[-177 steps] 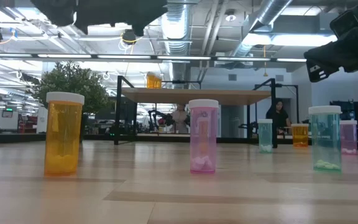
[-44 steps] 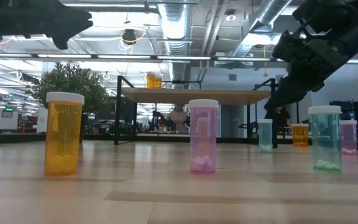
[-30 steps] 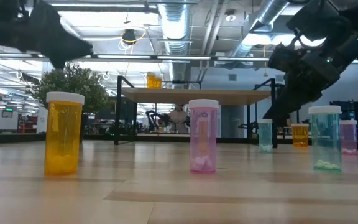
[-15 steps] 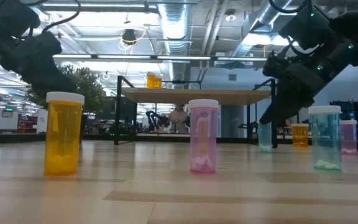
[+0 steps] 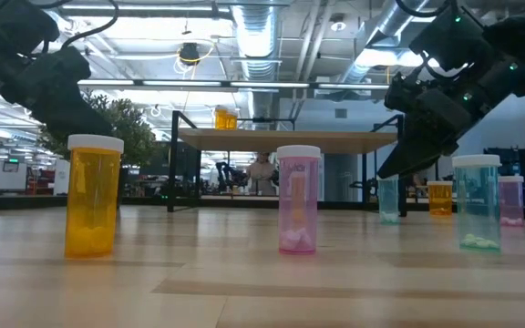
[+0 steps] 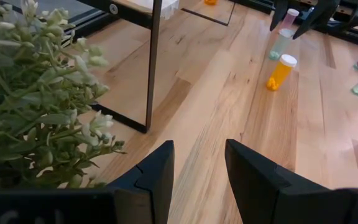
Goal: Pick and place medicine bottles onto shelf by color
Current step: Put the small top blue pill bottle on the shelf
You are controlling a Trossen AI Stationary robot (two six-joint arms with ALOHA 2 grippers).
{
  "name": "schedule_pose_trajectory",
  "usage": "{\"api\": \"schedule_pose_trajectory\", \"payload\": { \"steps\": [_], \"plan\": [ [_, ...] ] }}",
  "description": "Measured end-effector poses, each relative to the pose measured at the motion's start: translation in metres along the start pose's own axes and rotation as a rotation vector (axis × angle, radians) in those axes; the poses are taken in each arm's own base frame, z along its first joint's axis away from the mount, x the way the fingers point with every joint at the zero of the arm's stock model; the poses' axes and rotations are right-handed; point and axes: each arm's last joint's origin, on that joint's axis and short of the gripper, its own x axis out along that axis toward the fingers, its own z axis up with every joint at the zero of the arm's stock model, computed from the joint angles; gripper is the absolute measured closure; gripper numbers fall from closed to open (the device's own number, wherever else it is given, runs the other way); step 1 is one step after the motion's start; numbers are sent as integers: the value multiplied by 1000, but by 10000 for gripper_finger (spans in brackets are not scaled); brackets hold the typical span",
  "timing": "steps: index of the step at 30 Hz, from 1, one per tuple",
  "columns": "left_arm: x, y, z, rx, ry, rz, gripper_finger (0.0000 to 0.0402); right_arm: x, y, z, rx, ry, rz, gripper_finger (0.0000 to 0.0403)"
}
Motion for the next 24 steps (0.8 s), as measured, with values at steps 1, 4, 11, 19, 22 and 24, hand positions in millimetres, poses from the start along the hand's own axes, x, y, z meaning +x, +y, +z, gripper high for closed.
{"api": "schedule_pose_trajectory", "payload": {
  "steps": [1, 4, 11, 19, 22, 24],
  "plan": [
    [0, 0, 0, 0, 0, 0, 272, 0, 0, 0, 0, 0, 0, 147],
    [0, 0, 0, 0, 0, 0, 272, 0, 0, 0, 0, 0, 0, 147],
    [0, 0, 0, 0, 0, 0, 272, 0, 0, 0, -10, 1, 0, 155],
    [0, 0, 0, 0, 0, 0, 272, 0, 0, -1, -13, 9, -2, 208],
    [0, 0, 0, 0, 0, 0, 272, 0, 0, -1, -12, 10, 2, 233],
    [0, 0, 0, 0, 0, -1, 272, 0, 1, -1, 8, 9, 3, 249]
  ]
}}
